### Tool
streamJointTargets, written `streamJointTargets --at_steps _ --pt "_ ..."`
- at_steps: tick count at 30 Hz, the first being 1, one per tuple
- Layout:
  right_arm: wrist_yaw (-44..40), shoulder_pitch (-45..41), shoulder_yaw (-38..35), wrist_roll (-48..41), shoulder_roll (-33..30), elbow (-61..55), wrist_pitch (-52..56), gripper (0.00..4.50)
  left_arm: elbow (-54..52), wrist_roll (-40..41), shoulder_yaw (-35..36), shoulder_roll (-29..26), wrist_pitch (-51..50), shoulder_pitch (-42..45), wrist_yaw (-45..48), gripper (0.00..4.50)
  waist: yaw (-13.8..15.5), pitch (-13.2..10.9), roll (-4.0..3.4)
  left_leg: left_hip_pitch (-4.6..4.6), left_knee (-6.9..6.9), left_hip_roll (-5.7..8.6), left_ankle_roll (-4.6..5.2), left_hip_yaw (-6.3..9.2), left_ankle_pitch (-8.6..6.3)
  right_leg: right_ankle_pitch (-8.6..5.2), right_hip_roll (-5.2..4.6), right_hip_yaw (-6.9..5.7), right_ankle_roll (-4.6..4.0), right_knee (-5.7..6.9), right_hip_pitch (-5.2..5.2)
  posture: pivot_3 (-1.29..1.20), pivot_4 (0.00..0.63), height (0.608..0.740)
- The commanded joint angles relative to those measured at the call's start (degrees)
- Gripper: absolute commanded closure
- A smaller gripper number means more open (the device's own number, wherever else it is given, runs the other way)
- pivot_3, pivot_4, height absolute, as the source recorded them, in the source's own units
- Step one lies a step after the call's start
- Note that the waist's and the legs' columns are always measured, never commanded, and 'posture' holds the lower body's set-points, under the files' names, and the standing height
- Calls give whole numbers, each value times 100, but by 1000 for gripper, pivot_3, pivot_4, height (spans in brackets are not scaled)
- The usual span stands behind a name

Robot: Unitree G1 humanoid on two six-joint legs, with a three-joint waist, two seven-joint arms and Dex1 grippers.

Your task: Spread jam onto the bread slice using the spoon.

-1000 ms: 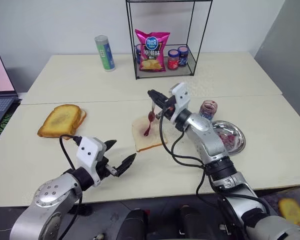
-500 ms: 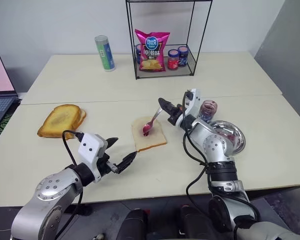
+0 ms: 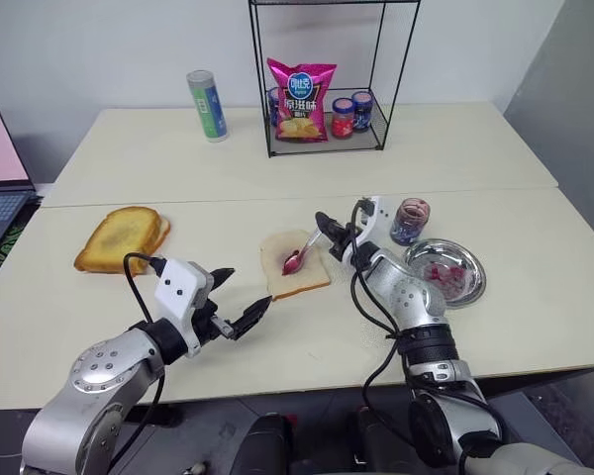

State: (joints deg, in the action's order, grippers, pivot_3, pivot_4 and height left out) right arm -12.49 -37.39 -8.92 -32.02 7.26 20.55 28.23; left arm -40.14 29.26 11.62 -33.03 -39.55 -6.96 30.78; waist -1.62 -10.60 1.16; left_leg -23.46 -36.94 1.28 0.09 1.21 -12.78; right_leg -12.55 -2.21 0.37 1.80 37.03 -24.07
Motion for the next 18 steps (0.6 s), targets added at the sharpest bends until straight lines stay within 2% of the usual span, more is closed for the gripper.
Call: streamJointTargets --at_steps 1,9,18 --pt "363 -243 -320 222 -67 185 -648 4465 -74 67 44 -68 59 48 26 0 7 0 0 0 -1 1 0 0 0 0 0 0 1 0 1 0 150 740" --pt "444 -351 -465 74 -226 39 -505 4465 -12 81 4 -79 56 127 44 0 2 0 0 0 1 3 0 0 0 1 -1 1 1 -2 1 0 150 740" --pt "376 -378 -639 -942 65 -731 635 4465 11 97 23 -104 71 136 92 0 -8 0 0 0 4 0 0 0 0 0 -3 2 0 -1 -1 0 150 740"
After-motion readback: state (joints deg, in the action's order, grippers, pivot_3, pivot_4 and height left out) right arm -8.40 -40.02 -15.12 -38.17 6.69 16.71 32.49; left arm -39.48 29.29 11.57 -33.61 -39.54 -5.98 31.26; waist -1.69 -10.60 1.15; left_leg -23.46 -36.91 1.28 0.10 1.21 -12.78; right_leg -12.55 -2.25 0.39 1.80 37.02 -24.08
